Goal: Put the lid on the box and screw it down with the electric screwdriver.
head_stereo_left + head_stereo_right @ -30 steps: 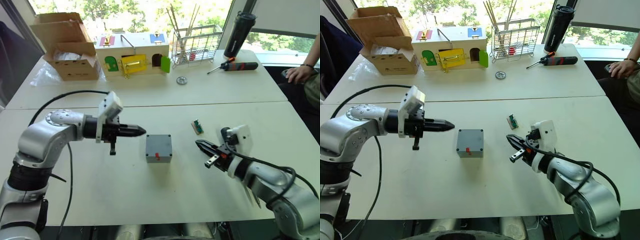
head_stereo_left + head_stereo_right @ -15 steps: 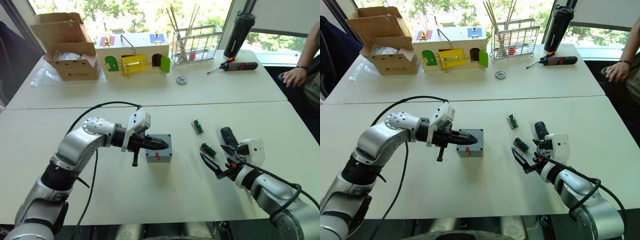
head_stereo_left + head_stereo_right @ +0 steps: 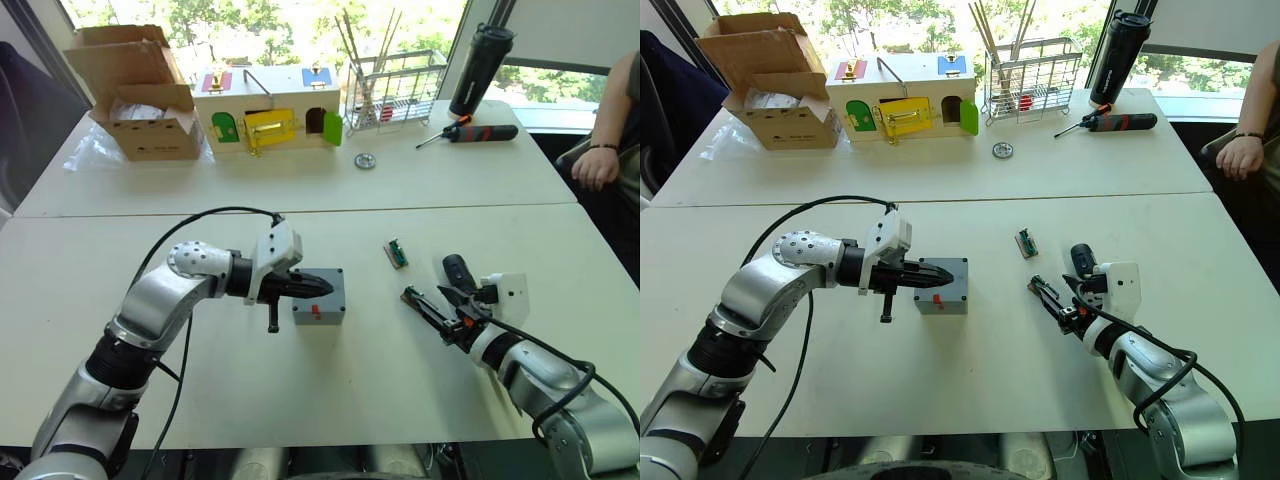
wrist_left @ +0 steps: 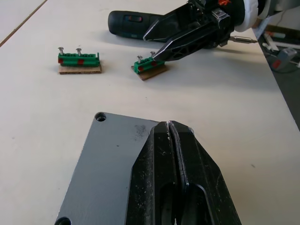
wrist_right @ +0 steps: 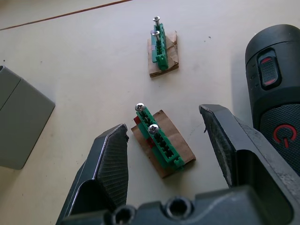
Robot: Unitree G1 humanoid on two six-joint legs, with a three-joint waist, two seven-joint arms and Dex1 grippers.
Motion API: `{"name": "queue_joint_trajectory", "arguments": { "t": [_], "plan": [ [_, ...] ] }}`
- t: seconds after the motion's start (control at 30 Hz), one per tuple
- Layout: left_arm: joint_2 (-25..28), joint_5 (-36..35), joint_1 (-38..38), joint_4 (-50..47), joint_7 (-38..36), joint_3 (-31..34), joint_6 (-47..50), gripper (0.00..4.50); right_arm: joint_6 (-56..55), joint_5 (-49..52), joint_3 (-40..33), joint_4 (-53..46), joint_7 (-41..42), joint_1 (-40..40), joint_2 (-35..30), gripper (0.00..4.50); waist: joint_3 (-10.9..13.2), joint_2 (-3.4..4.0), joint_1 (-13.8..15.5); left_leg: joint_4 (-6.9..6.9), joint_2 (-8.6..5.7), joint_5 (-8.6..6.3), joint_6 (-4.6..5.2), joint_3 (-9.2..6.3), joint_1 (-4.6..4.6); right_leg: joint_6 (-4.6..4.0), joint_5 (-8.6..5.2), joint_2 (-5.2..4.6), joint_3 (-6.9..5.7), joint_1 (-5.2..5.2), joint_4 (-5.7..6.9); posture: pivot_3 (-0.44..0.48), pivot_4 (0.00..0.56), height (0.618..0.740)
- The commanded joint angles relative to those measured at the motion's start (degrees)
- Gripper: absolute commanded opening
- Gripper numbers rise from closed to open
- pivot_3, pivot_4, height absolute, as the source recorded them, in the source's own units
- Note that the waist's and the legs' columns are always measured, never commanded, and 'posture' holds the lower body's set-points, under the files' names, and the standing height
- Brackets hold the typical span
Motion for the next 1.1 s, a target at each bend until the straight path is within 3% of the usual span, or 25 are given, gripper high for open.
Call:
{"name": "queue_joint_trajectory", "arguments": {
  "t": [0.03, 0.13, 0.23, 0.37, 1.1],
  "plan": [
    [0.0, -0.1, -0.3, -1.0, 0.1, 0.3, -0.6, 0.0, -1.3, -0.3, 0.2, -1.2, 0.3, -0.1, -0.2, 2.78, 0.0, 0.0, 0.0, 0.0, 0.0, 0.0, 0.0, 0.0, 0.0, 0.0, 0.0, 0.0, 0.0, 0.0, 0.0, 0.0, 0.15, 0.74],
    [-0.1, 0.0, -0.3, -0.8, 0.2, 0.3, -0.5, 0.0, -1.8, -0.8, 0.9, -0.8, 0.5, 0.0, -0.3, 2.78, 0.0, 0.0, 0.0, 0.0, 0.0, 0.0, 0.0, 0.0, 0.0, 0.0, 0.0, 0.0, 0.0, 0.0, 0.0, 0.0, 0.15, 0.74],
    [0.1, 0.0, -0.3, -0.9, 0.1, 0.2, -0.3, 0.0, -2.1, -1.2, 1.5, -0.7, 0.6, -0.1, -0.2, 1.97, 0.0, 0.0, 0.0, 0.01, 0.0, 0.0, 0.0, 0.0, 0.0, 0.0, 0.0, 0.01, 0.0, 0.0, 0.0, 0.0, 0.15, 0.74],
    [0.3, -0.1, -0.3, -1.0, 0.1, 0.3, -0.2, 0.0, -2.4, -1.7, 1.8, -0.4, 0.6, -0.2, -0.1, 0.06, 0.0, 0.0, 0.0, 0.01, 0.0, 0.01, -0.02, 0.0, 0.0, 0.0, 0.0, 0.01, 0.0, 0.0, 0.01, 0.0, 0.15, 0.74],
    [1.8, -0.9, 0.3, -1.0, -1.9, 1.0, 0.3, 0.0, -2.4, 0.0, -1.5, -4.3, 0.9, 0.0, -0.4, 0.06, 0.0, 0.0, 0.0, 0.04, 0.0, 0.04, -0.06, -0.01, 0.0, 0.0, 0.0, 0.03, 0.0, 0.01, 0.04, 0.0, 0.15, 0.74]
  ]
}}
